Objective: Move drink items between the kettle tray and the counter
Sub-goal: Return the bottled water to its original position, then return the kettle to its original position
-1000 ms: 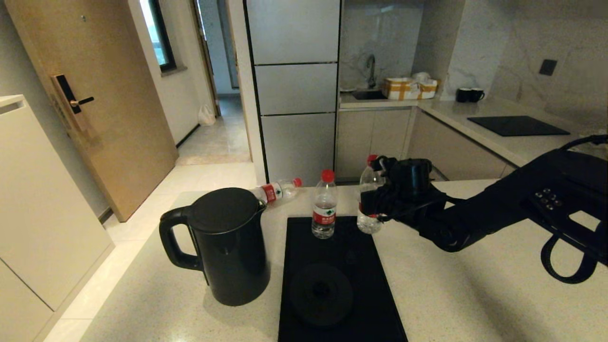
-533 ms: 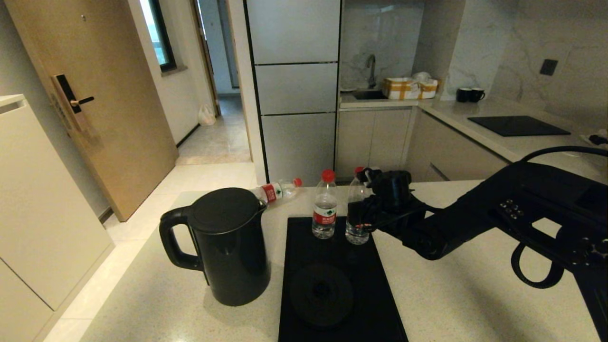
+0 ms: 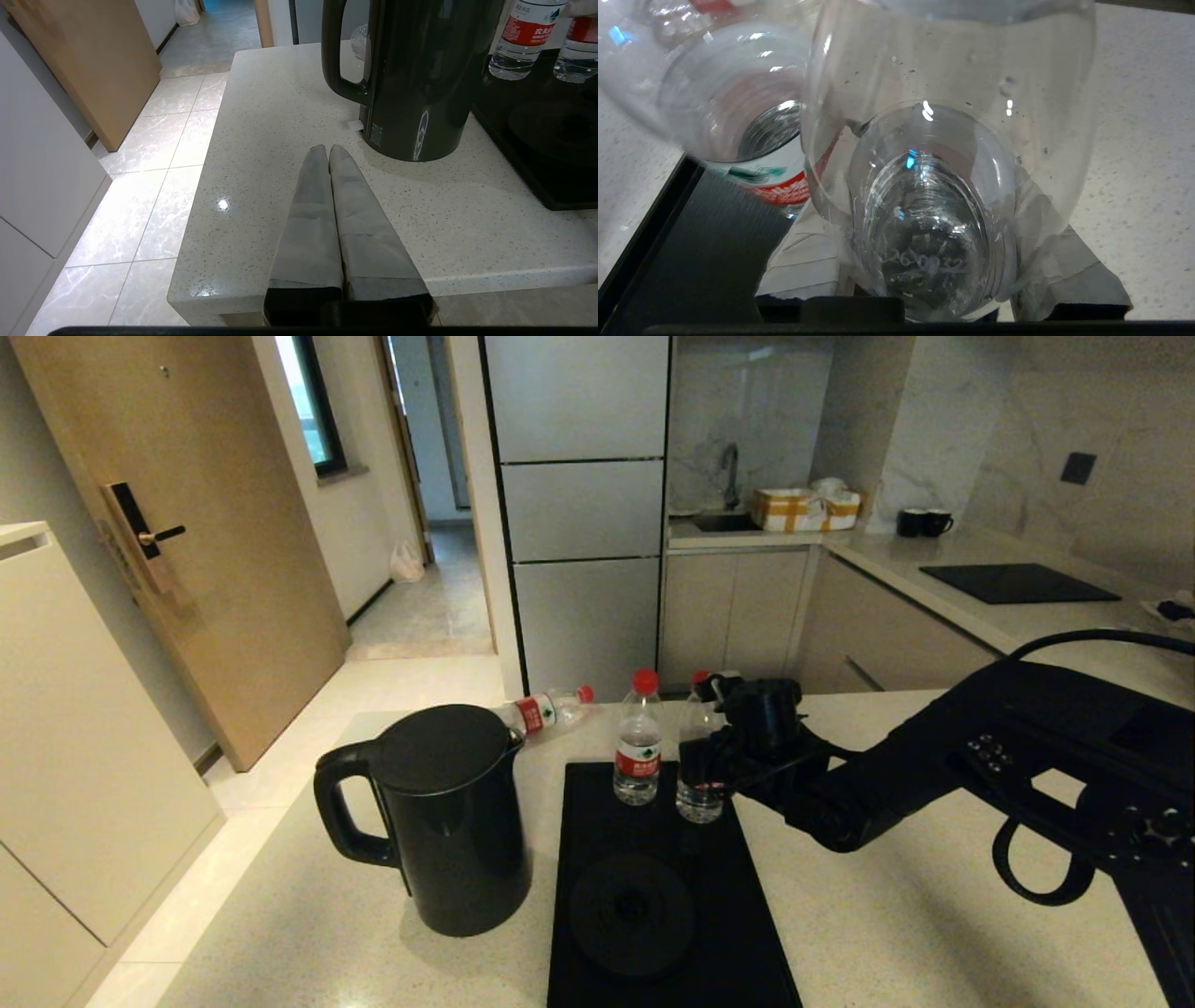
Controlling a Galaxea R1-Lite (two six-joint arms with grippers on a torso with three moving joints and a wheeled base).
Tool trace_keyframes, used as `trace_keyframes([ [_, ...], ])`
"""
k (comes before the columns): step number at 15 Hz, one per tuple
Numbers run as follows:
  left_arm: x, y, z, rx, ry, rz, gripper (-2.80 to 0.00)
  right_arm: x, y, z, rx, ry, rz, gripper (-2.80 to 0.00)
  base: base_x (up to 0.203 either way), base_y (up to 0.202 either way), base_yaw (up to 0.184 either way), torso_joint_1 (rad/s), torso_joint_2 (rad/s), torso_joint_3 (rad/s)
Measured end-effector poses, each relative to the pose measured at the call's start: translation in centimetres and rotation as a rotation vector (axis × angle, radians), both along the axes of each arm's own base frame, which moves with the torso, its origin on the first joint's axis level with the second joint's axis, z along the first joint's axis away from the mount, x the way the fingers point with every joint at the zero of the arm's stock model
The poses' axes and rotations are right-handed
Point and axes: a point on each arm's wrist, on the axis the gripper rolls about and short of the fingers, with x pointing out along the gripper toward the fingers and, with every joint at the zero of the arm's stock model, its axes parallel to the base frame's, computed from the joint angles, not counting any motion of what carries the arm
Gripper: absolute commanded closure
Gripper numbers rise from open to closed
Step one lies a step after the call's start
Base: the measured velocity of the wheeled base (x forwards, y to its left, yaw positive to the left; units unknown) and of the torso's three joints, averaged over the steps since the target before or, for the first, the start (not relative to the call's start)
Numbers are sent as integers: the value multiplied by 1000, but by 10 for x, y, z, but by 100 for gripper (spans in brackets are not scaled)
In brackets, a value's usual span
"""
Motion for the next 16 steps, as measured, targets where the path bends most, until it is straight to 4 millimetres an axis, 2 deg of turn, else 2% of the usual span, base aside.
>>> trace_keyframes([
  [8,0,0,0,0,0,0,0,-7,-4,2,0,15,12,-280,0,0,0,0,0,0],
  [16,0,0,0,0,0,0,0,-66,-30,20,-15,102,60,-280,0,0,0,0,0,0],
])
